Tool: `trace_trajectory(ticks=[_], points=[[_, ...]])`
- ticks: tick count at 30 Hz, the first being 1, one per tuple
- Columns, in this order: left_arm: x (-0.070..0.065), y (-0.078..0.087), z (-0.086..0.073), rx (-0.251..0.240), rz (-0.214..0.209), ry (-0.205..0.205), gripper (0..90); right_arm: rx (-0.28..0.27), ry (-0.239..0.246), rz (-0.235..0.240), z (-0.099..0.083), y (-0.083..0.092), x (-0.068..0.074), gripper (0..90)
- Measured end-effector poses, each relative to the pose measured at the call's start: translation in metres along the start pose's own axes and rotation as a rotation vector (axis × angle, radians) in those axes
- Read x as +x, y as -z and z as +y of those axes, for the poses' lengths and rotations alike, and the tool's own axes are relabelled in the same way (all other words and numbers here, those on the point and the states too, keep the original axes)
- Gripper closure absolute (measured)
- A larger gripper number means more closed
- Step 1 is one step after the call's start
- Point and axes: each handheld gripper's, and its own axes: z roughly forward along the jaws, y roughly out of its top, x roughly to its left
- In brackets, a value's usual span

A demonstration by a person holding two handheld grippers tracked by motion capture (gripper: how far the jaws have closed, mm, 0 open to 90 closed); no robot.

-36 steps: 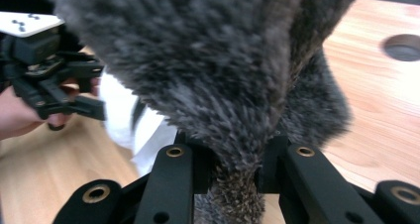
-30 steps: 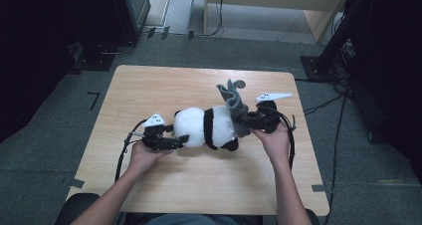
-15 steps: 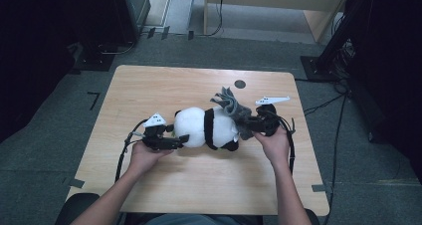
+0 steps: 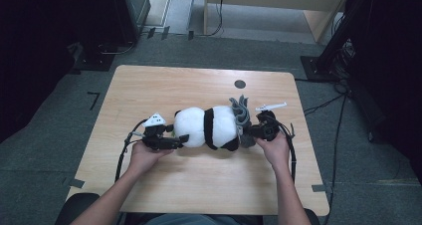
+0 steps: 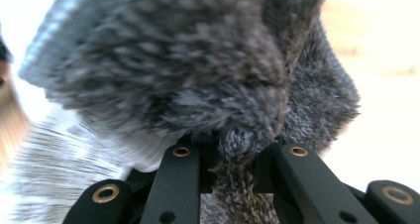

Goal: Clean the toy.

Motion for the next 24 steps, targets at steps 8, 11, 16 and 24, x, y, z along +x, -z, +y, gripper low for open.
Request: trace_trajectory(ticks=[8, 11, 16, 24], points=[[0.001, 0.0, 0.001, 0.006, -0.003, 0.004, 26.1, 0.052, -0.021, -0.02, -0.002, -0.002, -0.006, 78.3], [0.001, 0.0, 0.001, 0.008, -0.003, 0.002, 26.1, 0.041, -0.015, -0.042, -0.001, 0.007, -0.004, 78.3], [0.001, 0.001, 0.002, 0.015, -0.007, 0.004, 27.5, -0.068, 0.03, -0.053, 0.01, 0.043, 0.015, 78.3], [0.0, 0.001, 0.004, 0.015, -0.006, 0.012, 29.7, -0.113, 0.162, -0.047, 0.031, 0.061, 0.061, 77.8]])
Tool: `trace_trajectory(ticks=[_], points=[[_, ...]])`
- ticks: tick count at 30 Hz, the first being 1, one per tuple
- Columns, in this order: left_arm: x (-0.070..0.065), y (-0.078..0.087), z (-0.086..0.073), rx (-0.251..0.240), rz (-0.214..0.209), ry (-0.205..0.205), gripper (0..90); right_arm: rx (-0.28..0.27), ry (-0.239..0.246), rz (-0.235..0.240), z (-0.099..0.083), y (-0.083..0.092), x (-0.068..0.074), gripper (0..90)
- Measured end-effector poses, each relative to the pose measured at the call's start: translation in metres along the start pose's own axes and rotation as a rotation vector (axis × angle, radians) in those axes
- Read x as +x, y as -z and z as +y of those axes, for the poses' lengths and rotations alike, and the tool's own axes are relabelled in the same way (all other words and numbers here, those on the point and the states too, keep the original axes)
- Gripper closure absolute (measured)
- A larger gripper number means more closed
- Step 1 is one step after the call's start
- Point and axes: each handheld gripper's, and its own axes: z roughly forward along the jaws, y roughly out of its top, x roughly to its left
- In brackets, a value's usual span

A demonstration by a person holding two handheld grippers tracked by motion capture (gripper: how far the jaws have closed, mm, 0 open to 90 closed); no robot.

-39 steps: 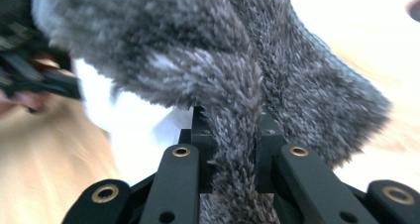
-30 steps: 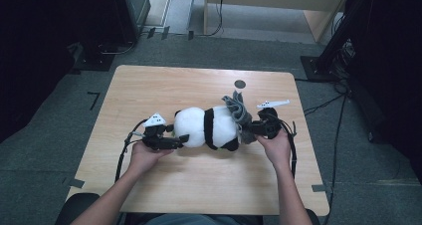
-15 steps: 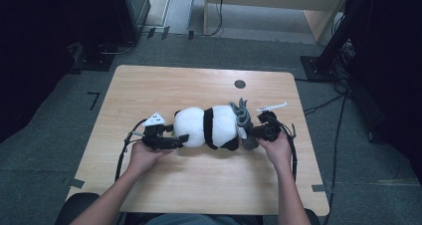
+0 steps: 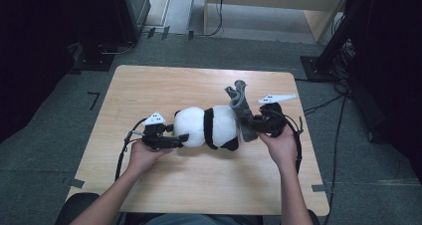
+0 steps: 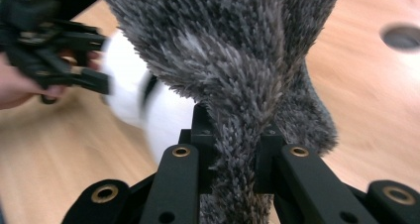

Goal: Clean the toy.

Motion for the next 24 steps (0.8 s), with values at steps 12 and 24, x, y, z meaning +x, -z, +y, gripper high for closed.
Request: trace_trajectory(ticks=[12, 24], points=[[0.0, 0.0, 0.0, 0.005, 0.0, -0.003, 30.3, 0.131, 0.226, 0.094, 0.02, -0.049, 0.068, 76.8], [0.0, 0.001, 0.0, 0.006, -0.002, 0.005, 30.3, 0.209, 0.361, 0.111, 0.013, -0.096, 0.095, 59.0]])
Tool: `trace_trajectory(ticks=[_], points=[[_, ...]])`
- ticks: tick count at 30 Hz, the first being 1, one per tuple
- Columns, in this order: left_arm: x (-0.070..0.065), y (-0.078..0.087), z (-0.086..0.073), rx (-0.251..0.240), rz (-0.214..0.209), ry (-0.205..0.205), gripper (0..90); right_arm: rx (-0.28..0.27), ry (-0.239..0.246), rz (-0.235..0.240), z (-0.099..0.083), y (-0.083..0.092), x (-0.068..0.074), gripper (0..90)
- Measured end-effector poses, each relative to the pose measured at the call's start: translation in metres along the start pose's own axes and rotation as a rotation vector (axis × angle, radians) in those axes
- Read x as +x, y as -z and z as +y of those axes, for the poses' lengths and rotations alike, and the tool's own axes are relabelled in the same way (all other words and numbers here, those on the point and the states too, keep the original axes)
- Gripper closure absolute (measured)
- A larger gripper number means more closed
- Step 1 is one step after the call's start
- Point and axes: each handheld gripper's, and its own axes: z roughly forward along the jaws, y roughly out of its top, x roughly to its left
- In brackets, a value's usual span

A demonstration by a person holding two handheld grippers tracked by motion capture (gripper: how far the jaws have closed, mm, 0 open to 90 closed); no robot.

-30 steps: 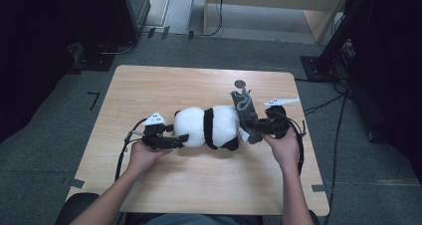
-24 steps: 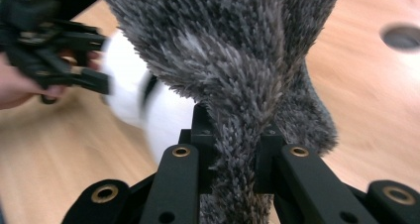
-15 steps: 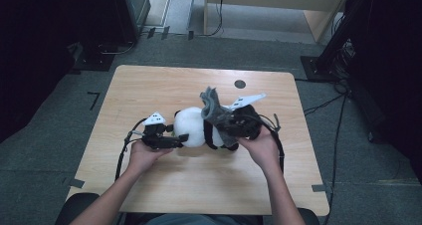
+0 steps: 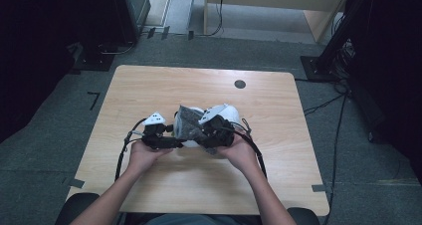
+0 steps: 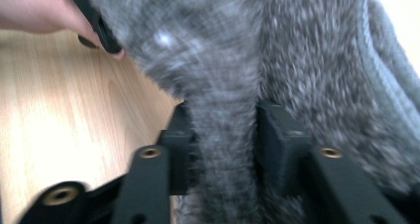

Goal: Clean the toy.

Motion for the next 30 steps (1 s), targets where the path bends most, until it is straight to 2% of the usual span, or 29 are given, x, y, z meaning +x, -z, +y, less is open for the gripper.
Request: trace_trajectory(ticks=[4, 7, 8, 10, 11, 13, 14, 19, 24, 26, 30], points=[[0.0, 0.0, 0.0, 0.001, 0.0, -0.002, 30.3, -0.082, 0.028, -0.04, 0.003, 0.004, 0.003, 44.6], [0.0, 0.0, 0.0, 0.002, 0.0, 0.001, 31.0, -0.108, 0.047, -0.076, 0.004, 0.0, 0.003, 41.6], [0.0, 0.0, 0.0, 0.003, -0.001, 0.003, 31.6, -0.104, 0.06, -0.088, 0.005, -0.003, 0.004, 44.7], [0.0, 0.0, 0.0, 0.009, 0.001, 0.006, 32.6, -0.092, 0.089, -0.132, 0.003, -0.01, 0.005, 59.8], [0.001, 0.0, 0.0, 0.01, 0.001, 0.003, 32.8, -0.096, 0.093, -0.138, 0.002, -0.01, 0.006, 66.3], [0.0, 0.0, 0.0, 0.011, 0.007, -0.004, 33.3, -0.102, 0.044, -0.103, 0.0, -0.009, 0.005, 73.2], [-0.001, 0.0, 0.0, 0.01, 0.008, -0.005, 33.6, -0.093, 0.037, -0.08, -0.002, -0.008, 0.006, 75.8], [-0.001, 0.0, 0.0, 0.01, 0.014, -0.005, 34.4, -0.041, 0.058, -0.056, -0.011, -0.01, 0.01, 77.3], [-0.001, 0.0, 0.001, 0.011, 0.013, -0.007, 35.3, -0.004, 0.042, -0.042, -0.026, -0.006, 0.003, 77.6], [-0.001, 0.0, 0.001, 0.015, 0.012, -0.004, 35.4, -0.003, 0.03, -0.044, -0.031, -0.001, 0.001, 77.6], [0.0, -0.001, 0.002, 0.018, 0.009, -0.003, 35.5, 0.013, 0.047, -0.086, -0.041, 0.013, 0.002, 77.5]])
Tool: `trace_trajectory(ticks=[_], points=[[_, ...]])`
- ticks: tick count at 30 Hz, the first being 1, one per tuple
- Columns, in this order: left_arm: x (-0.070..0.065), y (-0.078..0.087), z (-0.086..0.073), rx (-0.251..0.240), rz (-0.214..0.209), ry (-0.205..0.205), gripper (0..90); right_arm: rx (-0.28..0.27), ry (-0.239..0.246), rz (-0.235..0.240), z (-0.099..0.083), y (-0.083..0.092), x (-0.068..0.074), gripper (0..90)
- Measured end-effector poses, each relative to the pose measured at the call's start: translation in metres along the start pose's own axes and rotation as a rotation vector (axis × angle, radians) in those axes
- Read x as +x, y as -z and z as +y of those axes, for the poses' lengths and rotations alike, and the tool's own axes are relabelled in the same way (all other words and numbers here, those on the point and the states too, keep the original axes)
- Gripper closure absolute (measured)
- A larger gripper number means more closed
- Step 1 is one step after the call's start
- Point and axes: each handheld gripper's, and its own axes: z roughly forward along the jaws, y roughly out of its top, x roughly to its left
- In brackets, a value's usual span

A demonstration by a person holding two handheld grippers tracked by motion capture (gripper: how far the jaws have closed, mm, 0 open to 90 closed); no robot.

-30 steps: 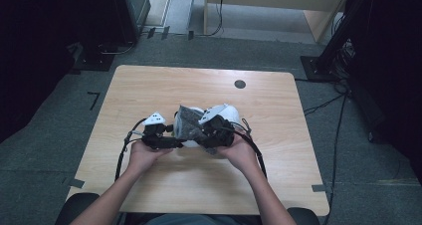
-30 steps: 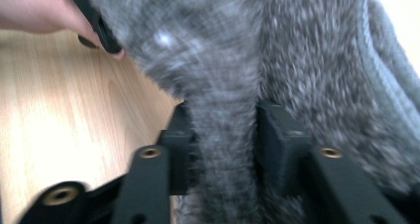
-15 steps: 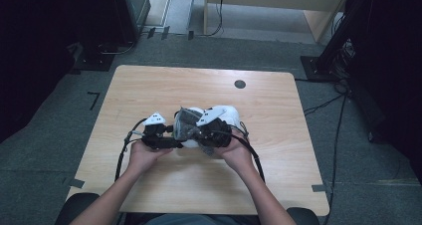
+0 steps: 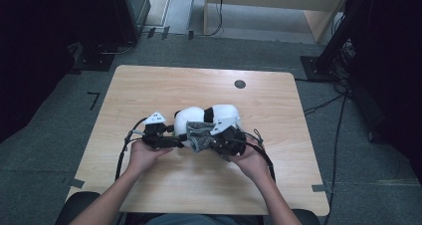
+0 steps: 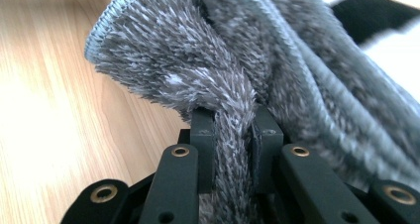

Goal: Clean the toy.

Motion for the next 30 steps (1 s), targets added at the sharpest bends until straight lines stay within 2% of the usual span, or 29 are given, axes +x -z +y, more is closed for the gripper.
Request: trace_trajectory(ticks=[4, 8, 13, 23, 27, 30], points=[[0.0, -0.001, 0.002, 0.008, 0.0, -0.002, 35.5, -0.01, -0.048, -0.029, -0.014, 0.018, -0.006, 77.4], [0.0, -0.002, 0.003, 0.012, 0.0, -0.004, 35.7, -0.037, -0.103, -0.048, -0.03, 0.032, -0.017, 77.1], [0.0, -0.002, 0.003, 0.016, -0.003, -0.004, 36.0, -0.067, -0.174, -0.051, -0.044, 0.04, -0.032, 76.9], [0.002, -0.002, 0.003, 0.01, -0.014, 0.01, 36.3, -0.084, -0.276, -0.104, -0.066, 0.054, -0.054, 76.9], [0.003, -0.002, 0.003, 0.01, -0.014, 0.012, 36.5, -0.124, -0.31, -0.142, -0.067, 0.07, -0.059, 77.5], [0.002, -0.002, 0.003, 0.01, -0.013, 0.014, 36.7, -0.192, -0.333, -0.138, -0.06, 0.083, -0.06, 78.4]])
